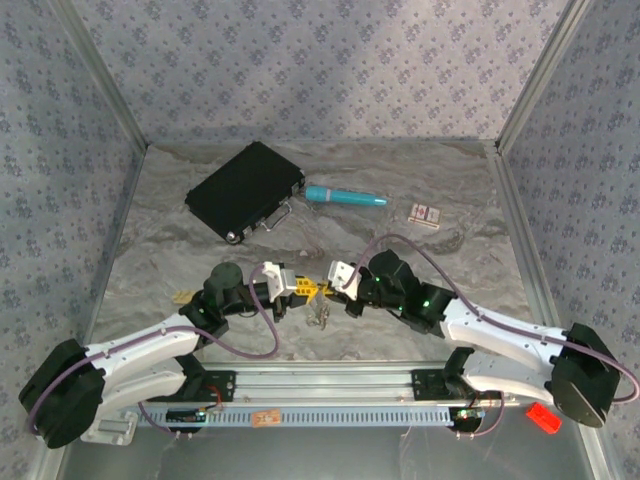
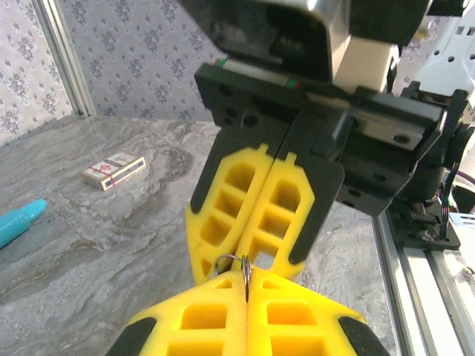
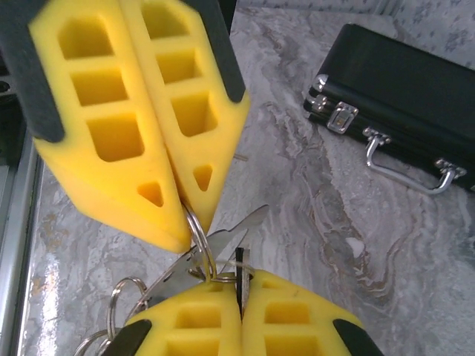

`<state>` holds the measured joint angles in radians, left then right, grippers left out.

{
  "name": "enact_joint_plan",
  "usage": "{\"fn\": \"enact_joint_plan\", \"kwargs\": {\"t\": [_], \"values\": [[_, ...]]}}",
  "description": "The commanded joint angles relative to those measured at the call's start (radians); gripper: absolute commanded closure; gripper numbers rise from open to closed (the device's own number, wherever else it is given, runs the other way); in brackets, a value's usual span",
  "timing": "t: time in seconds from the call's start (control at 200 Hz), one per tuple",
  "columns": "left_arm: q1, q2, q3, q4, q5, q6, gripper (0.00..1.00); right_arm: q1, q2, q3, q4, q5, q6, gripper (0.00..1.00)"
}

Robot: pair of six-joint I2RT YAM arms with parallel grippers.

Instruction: Put the keys on the keyring

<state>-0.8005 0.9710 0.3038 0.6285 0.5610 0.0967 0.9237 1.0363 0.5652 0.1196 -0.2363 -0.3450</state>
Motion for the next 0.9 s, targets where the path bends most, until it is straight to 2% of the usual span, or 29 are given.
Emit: {"fn": "enact_joint_plan", "kwargs": {"t": [0.0,0.31,0.39,0.465,0.57,0.64,0.755,0.895], "values": [[-0.001,-0.007,0.029,0.006,-0.008,0.018,1.0,0.001,-0.041,0.014,-0.04,0.043,-0.017,1.0],[-0.001,-0.01,0.029,-0.053,-0.041,0.036,0.99,-0.005,-0.088,0.073,-0.162,0.068,-0.071,1.0],[-0.001,-0.012,0.027,-0.053,-0.056,0.034,0.85,-0.007,-0.088,0.089,-0.186,0.08,-0.084,1.0],[0.0,-0.015,0.024,-0.051,-0.075,0.031,0.61,-0.007,-0.088,0.108,-0.199,0.081,-0.094,1.0],[-0.002,-0.027,0.013,-0.033,-0.118,0.025,0.4,-0.009,-0.077,0.139,-0.221,0.081,-0.113,1.0],[-0.001,-0.045,-0.006,-0.007,-0.174,0.012,0.02,-0.008,-0.058,0.161,-0.238,0.077,-0.129,1.0],[-0.001,-0.108,-0.031,-0.004,-0.338,-0.014,0.0,-0.009,-0.021,0.197,-0.243,0.06,-0.143,1.0],[0.001,-0.234,-0.041,-0.098,-0.66,-0.055,0.0,-0.007,0.057,0.243,-0.212,0.018,-0.144,1.0]]}}
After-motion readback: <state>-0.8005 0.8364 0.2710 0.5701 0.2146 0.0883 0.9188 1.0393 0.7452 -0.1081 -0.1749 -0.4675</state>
